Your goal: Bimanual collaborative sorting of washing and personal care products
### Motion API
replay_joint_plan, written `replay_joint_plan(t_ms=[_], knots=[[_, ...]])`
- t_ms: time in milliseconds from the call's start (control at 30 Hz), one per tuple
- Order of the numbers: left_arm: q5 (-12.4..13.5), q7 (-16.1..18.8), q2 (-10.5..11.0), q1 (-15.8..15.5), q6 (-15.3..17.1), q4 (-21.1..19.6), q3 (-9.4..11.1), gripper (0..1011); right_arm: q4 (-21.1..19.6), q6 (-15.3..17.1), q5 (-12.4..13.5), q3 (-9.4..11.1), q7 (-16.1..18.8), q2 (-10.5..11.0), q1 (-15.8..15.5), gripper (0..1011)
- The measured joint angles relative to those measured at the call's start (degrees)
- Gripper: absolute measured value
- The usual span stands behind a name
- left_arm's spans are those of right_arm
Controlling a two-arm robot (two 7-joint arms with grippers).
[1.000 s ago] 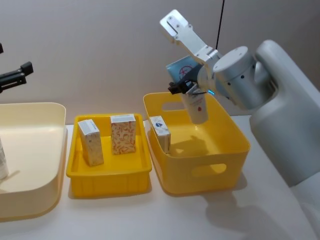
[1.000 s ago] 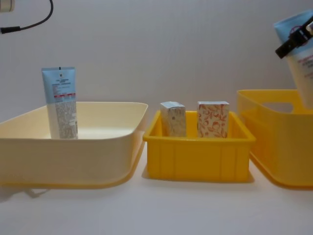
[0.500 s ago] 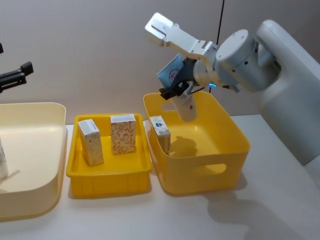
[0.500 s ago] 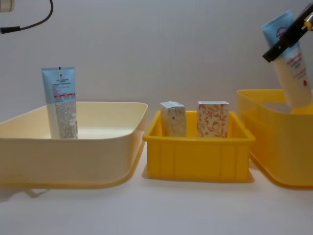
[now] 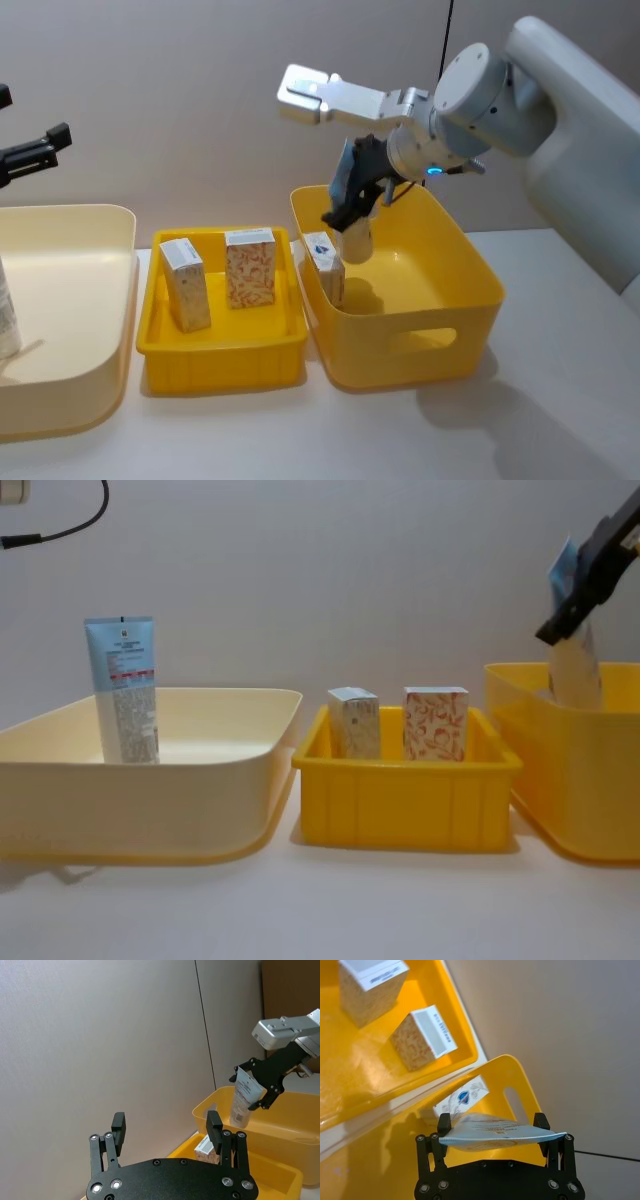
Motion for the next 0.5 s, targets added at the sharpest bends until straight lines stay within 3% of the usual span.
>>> replay_joint_plan(t_ms=[367,500], knots=[[0.0,0.0,0.0,0.0,0.0,0.0,0.0,1003,8.3,-5.0,-1.5,-6.5,9.9,-0.8,5.1,1001],[0.0,0.0,0.0,0.0,0.0,0.0,0.0,1003,14.4,-8.1,-2.3,-9.2,13.5,-2.7,7.9,1001]])
